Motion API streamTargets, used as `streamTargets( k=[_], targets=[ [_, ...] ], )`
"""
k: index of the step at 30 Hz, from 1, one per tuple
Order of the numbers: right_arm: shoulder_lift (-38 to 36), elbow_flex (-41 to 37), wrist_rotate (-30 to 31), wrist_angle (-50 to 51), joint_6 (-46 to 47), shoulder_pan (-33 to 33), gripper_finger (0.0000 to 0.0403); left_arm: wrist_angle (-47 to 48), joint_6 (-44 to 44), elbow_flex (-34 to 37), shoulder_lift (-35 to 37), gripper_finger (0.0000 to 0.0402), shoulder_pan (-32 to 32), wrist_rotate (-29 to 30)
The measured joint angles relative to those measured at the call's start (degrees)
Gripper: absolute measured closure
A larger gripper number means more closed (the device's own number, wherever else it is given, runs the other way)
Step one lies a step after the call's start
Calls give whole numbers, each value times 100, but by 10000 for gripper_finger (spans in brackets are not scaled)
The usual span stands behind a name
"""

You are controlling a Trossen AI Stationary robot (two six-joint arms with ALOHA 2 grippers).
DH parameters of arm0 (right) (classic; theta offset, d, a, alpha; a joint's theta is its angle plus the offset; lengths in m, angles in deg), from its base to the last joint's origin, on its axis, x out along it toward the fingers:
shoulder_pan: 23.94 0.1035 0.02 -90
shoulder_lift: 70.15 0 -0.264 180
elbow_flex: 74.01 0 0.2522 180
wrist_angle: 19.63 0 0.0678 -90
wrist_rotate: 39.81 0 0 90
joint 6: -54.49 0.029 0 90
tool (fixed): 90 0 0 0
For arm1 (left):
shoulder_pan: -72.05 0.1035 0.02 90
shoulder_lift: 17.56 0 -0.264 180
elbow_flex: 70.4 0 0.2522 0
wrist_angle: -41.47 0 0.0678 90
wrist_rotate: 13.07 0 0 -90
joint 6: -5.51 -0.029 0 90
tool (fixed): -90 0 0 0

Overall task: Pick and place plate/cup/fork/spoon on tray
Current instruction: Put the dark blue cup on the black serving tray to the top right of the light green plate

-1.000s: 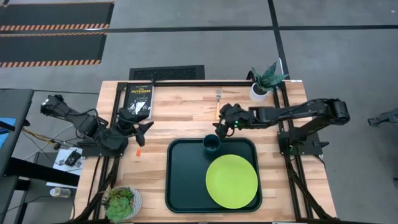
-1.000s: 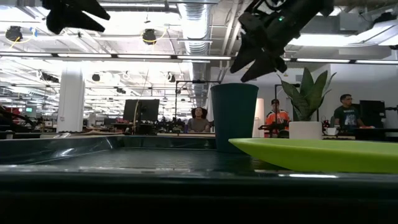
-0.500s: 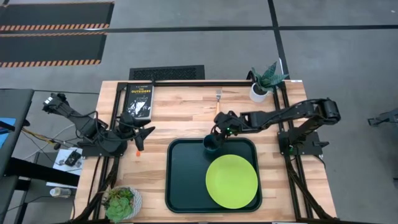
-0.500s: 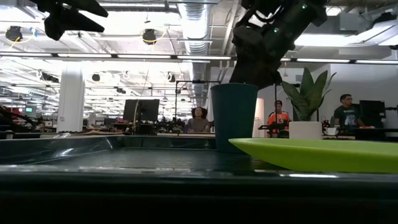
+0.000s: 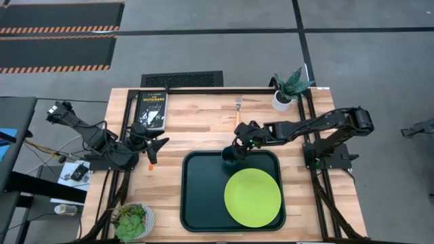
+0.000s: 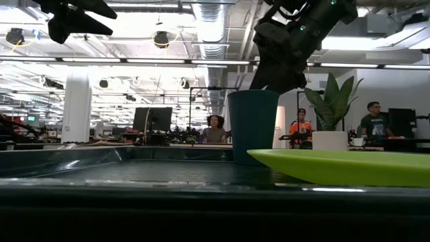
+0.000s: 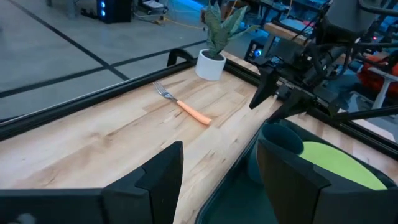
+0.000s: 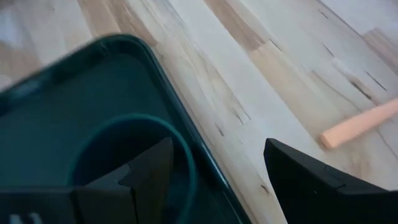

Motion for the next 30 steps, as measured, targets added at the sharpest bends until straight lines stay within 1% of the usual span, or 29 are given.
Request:
streamTargets(
  k=[14, 20, 30],
  targets=[
    [-4, 0, -1, 3, 65, 57, 127, 2, 0, 0, 0, 209, 1, -13],
    [-4, 0, 129, 68, 63, 70, 127, 2, 1, 0, 0, 209, 0, -15],
    [-4, 0, 133, 74, 25, 70, 127, 2, 0, 0, 0, 209, 1, -13]
  ],
)
